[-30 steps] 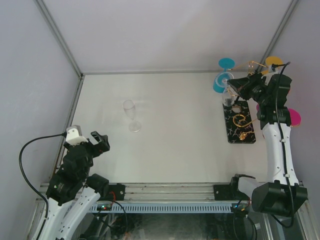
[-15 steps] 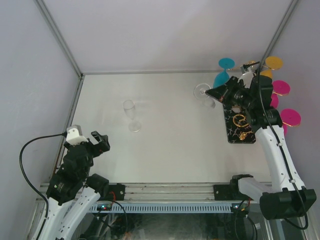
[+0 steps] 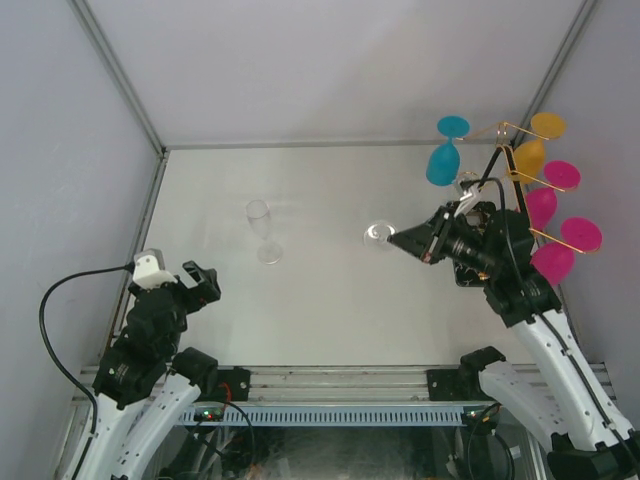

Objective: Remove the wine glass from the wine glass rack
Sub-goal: Place the wine glass at the center of the board.

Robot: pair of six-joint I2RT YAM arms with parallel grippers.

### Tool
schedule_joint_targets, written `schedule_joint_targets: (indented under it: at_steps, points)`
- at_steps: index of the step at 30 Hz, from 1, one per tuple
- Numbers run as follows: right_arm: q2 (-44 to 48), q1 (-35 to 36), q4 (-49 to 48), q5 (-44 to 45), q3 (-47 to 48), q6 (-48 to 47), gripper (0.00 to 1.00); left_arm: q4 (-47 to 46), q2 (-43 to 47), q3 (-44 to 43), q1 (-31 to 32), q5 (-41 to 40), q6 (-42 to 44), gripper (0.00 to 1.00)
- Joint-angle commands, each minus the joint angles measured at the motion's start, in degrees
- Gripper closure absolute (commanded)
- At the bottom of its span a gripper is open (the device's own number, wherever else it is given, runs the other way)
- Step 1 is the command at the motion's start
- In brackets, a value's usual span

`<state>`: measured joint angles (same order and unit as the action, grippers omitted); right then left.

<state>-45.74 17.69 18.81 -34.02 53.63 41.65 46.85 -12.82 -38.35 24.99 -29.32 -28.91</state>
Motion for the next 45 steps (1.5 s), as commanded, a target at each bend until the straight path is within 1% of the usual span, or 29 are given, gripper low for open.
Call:
schedule_joint_targets:
  at_steps: [1, 6, 8, 10, 12, 16, 19, 21, 23, 25, 28, 31, 34, 37, 40, 43, 45]
  points:
    - [6.6, 3.3, -10.3, 0.4, -7.5, 3.1, 1.0, -3.5, -2.3, -1.0, -0.3, 3.1, -0.7, 0.0]
    - [11.1, 9.0, -11.3, 2.2, -12.7, 2.3, 1.0, -7.9, -2.8, -3.4, -0.3, 15.1, -6.4, 0.0]
    - [11.7, 12.2, -11.4, 2.7, -13.7, 1.4, 1.0, -8.7, -2.6, -4.5, -0.3, 19.1, -8.6, 0.0]
    - [12.0, 16.0, -11.2, 3.5, -14.3, 0.2, 1.0, -9.8, -1.7, -4.8, -0.3, 23.9, -12.7, 0.0]
    - [12.0, 19.4, -11.1, 3.9, -14.8, -0.9, 1.0, -13.1, 0.2, -3.4, -0.3, 30.3, -16.9, 0.0]
    - [11.9, 26.6, -12.4, 6.5, -16.5, -1.9, 1.0, -21.7, 4.8, 1.3, -0.3, 40.2, -23.3, 0.0]
    - [11.8, 31.9, -16.6, 10.2, -19.4, 0.0, 1.0, -27.6, 5.0, 4.8, -0.3, 47.5, -26.6, 0.03]
    - [11.6, 35.7, -18.8, 12.9, -21.1, 0.9, 1.0, -32.5, 3.7, 6.9, -0.2, 52.9, -29.0, 0.08]
    - [11.6, 39.0, -19.9, 16.5, -22.3, 1.0, 1.0, -34.1, 3.1, 8.0, 1.0, 55.8, -30.0, 0.11]
    - [11.8, 41.3, -22.0, 19.5, -23.9, 1.2, 1.0, -34.1, 3.6, 8.5, 3.3, 55.2, -30.2, 0.11]
    - [11.6, 43.5, -26.9, 20.5, -26.3, 3.1, 1.0, -34.1, 3.6, 9.0, 8.4, 52.3, -29.3, 0.13]
    - [11.2, 44.4, -29.8, 21.9, -27.9, 4.4, 1.0, -33.5, 0.6, 8.8, 13.3, 50.2, -27.5, 0.14]
    - [11.3, 44.5, -31.4, 22.8, -28.8, 5.1, 1.0, -33.2, -3.0, 7.8, 19.5, 45.9, -25.4, 0.17]
    - [11.7, 44.5, -31.4, 23.8, -29.3, 5.0, 1.0, -33.8, -6.4, 7.2, 26.6, 39.4, -24.0, 0.22]
    - [12.2, 44.5, -31.4, 24.6, -29.7, 5.1, 1.0, -35.7, -11.9, 6.5, 31.7, 36.4, -22.6, 0.3]
    - [13.1, 44.5, -31.1, 25.1, -29.8, 4.6, 1.0, -37.3, -15.6, 5.5, 35.4, 33.3, -21.6, 0.33]
    - [13.6, 44.5, -30.6, 25.3, -29.9, 4.6, 1.0, -39.1, -17.6, 5.3, 36.2, 33.5, -21.7, 0.36]
